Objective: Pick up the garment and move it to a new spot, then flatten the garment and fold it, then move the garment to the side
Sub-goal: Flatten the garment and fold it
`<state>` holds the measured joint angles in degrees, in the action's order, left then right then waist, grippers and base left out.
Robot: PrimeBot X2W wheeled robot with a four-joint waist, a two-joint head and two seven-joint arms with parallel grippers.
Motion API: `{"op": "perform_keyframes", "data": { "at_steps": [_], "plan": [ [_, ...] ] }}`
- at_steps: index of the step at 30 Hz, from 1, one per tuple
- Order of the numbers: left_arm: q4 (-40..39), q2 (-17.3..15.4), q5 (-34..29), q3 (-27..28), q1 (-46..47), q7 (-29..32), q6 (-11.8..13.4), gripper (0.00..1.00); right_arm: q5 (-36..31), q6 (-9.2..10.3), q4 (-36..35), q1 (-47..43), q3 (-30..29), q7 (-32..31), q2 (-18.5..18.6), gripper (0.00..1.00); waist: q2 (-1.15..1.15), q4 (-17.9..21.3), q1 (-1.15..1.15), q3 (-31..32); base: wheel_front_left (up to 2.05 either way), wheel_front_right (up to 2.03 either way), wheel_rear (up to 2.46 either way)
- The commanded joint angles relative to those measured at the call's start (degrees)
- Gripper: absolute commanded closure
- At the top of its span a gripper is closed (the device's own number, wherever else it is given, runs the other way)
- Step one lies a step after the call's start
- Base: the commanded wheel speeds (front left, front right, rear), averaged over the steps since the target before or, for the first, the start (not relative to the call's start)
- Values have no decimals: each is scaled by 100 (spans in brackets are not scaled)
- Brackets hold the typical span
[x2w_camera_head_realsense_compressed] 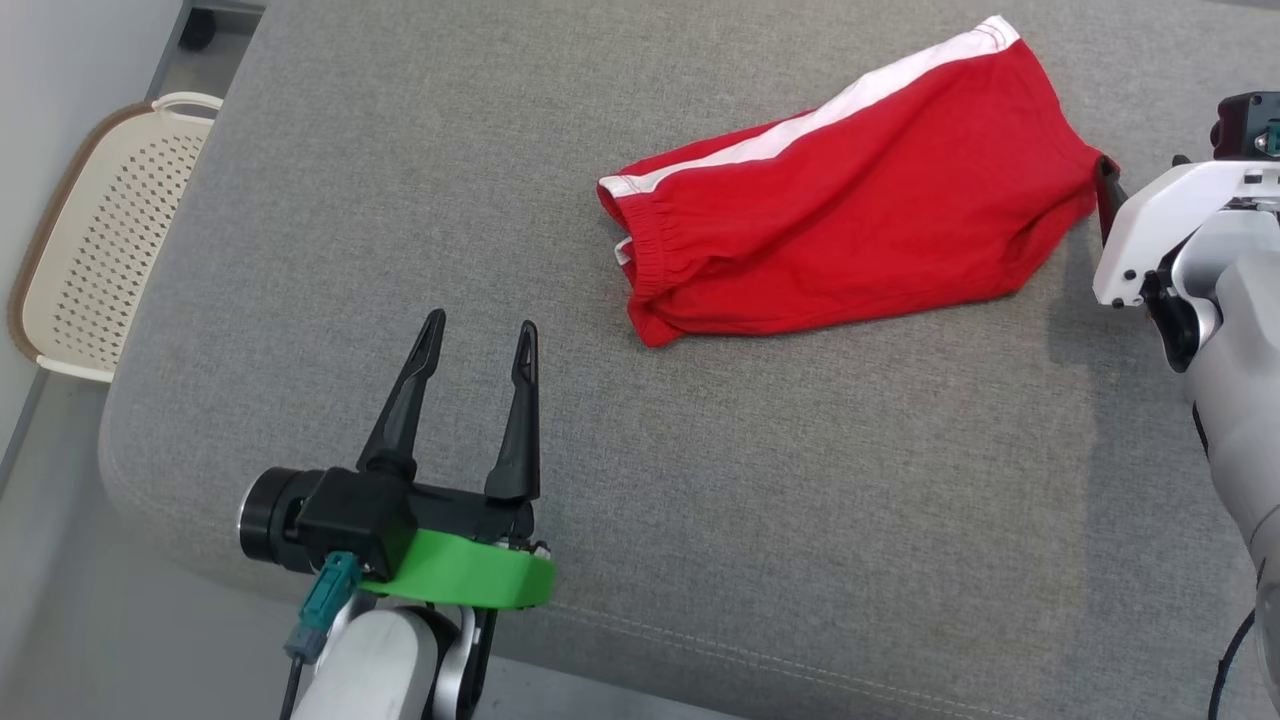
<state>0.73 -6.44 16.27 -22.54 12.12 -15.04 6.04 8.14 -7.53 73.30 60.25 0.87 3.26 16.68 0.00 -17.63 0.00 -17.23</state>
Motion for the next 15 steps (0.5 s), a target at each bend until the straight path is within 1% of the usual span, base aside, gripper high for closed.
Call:
{"op": "perform_keyframes", "data": {
  "at_steps": [1, 6, 10, 14, 15],
  "plan": [
    [-16, 25, -104, 41, -64, -14, -71, 0, -30, 9, 26, -63, -101, -23, -33, 0, 0, -58, 0, -75, 0, 0, 0],
    [11, 91, -307, 120, -48, -14, -241, 0, -89, 9, 52, -39, -370, -103, -161, 0, 0, -104, 0, -161, 0, 0, 0],
    [124, 102, -450, 97, -13, -15, -406, 0, -253, 9, 66, -111, -550, -330, -143, 0, 0, -149, 0, -206, 0, 0, 0],
    [261, 114, -528, 87, 38, -15, -527, 0, -338, 9, 78, -174, -847, -487, -150, 0, 0, -195, 0, -239, 0, 0, 0],
    [273, 119, -542, 98, 55, -15, -551, 0, -330, 9, 82, -185, -932, -546, -177, 7, 0, -207, 0, -250, 0, 0, 0]
  ]
}}
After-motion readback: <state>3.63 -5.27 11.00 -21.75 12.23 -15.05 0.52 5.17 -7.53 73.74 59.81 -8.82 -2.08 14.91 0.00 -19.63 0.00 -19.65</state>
